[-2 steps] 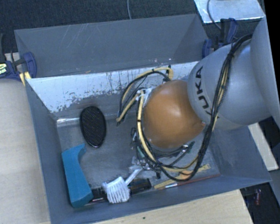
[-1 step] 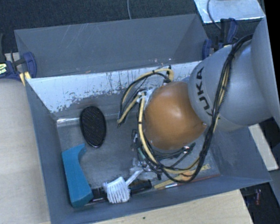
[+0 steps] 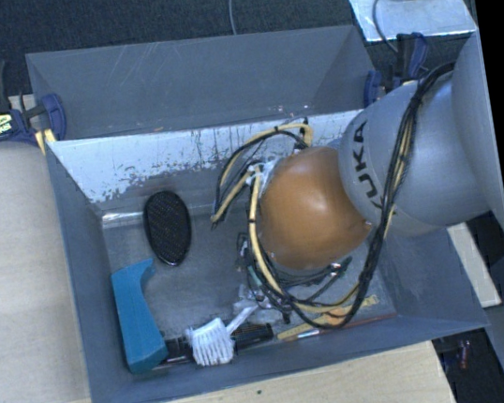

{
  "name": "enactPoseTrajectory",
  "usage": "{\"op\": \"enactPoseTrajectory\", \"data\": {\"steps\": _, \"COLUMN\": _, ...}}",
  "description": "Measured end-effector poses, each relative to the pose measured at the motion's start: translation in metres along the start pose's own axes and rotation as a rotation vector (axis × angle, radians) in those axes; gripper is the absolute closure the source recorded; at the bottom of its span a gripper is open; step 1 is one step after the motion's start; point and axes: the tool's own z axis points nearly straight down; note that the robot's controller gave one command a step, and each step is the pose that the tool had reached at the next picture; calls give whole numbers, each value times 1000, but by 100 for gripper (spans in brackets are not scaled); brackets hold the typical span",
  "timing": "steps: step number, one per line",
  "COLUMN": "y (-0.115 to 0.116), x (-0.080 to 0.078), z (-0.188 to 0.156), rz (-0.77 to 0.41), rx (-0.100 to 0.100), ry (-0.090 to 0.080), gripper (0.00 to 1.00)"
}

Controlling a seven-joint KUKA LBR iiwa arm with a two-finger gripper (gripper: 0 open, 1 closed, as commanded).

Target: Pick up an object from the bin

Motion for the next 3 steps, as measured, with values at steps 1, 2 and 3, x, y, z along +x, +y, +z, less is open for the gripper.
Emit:
{"op": "enactPoseTrajectory", "data": {"steps": 1, "y": 4, "x": -1, "z": -3, "rz": 12, "rx": -1, "ry": 1, "gripper": 100}}
{"op": "enactPoseTrajectory", "data": {"steps": 2, "y": 6, "x": -2, "z": -7, "rz": 24, "rx": -1, "ry": 0, "gripper": 100}}
{"op": "enactPoseTrajectory", "data": {"steps": 3, "y": 4, "x": 2, "z": -2, "rz": 10, "rx": -3, "ry": 2, "gripper": 100}}
